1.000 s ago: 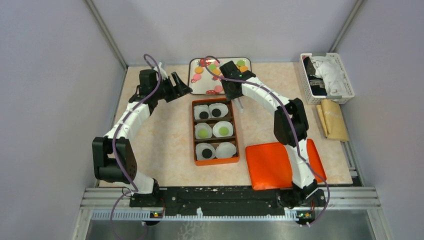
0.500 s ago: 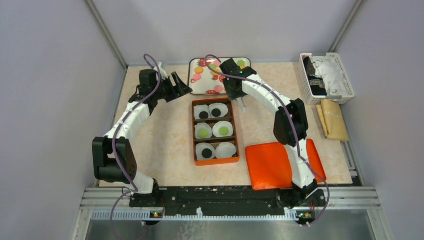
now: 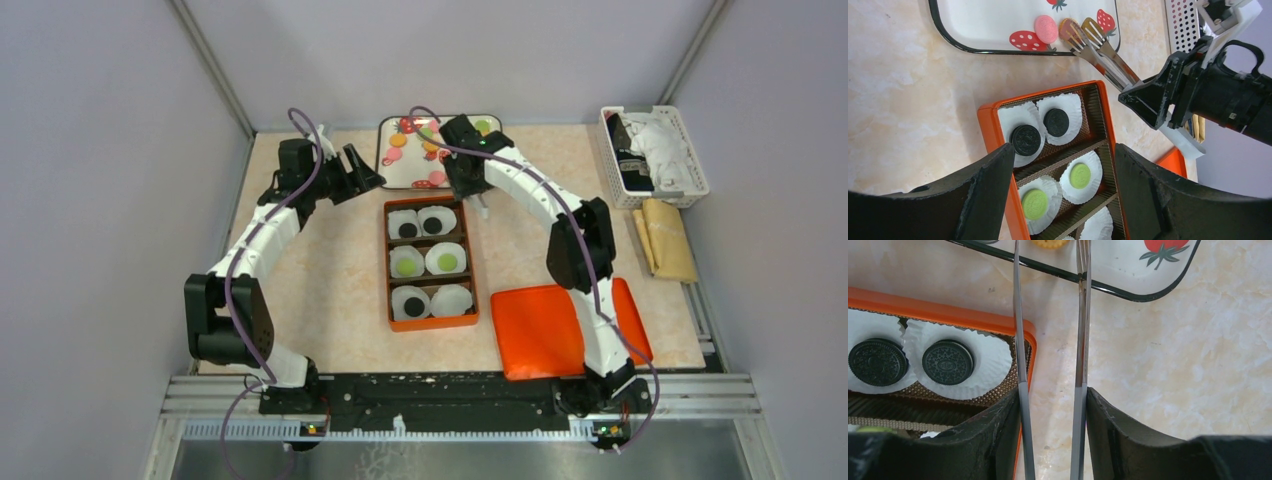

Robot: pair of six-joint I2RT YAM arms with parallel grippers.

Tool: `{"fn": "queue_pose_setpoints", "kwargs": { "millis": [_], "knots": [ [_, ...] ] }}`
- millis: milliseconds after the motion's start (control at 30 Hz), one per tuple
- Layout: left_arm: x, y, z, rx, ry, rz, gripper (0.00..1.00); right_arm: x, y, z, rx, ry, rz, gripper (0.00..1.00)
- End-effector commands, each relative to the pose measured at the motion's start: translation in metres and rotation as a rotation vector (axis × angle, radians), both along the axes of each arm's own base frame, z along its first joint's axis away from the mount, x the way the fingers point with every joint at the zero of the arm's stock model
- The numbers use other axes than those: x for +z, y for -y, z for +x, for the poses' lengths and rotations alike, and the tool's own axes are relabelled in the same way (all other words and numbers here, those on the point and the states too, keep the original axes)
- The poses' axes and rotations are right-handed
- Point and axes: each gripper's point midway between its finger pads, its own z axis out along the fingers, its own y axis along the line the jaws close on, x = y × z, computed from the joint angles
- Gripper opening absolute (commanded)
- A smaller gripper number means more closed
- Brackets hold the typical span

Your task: Pack the cookies

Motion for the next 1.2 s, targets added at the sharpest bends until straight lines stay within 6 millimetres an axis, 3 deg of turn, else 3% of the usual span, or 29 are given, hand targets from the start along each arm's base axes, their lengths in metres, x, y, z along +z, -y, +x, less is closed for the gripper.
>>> {"fn": "queue_pose_setpoints", "kwargs": {
  "millis": [0, 33, 200, 433, 767, 933, 1033, 1167],
  "knots": [
    [0.029, 0.003, 0.003, -0.014, 0.081, -0.028, 0.79, 0.035, -0.006, 0.012, -0.010, 0.049, 0.035, 0.46],
    [0.029, 0.004, 0.003, -0.019, 0.080, -0.033, 0.79, 0.023, -0.005, 0.013, -0.013, 0.022, 0.012, 0.46],
    [0.027, 0.004, 0.003, -0.024, 0.077, -0.031, 0.79, 0.002, -0.005, 0.014, -0.019, -0.012, -0.018, 0.45],
    [0.026, 0.004, 0.003, -0.025, 0.075, -0.031, 0.79, -0.002, 0.001, 0.010, -0.027, -0.025, -0.047, 0.45],
    [0.028, 0.006, 0.001, -0.032, 0.072, -0.045, 0.79, 0.007, 0.021, -0.003, -0.046, -0.027, -0.103, 0.45],
    [0.030, 0.007, 0.000, -0.035, 0.077, -0.051, 0.79, 0.008, 0.022, -0.003, -0.053, -0.019, -0.105, 0.45],
    [0.032, 0.007, 0.000, -0.035, 0.081, -0.051, 0.79, 0.017, 0.020, 0.000, -0.067, 0.025, -0.073, 0.43],
    [0.033, 0.007, 0.000, -0.035, 0.083, -0.051, 0.79, 0.045, 0.020, 0.004, -0.082, 0.105, -0.024, 0.44]
  ]
}}
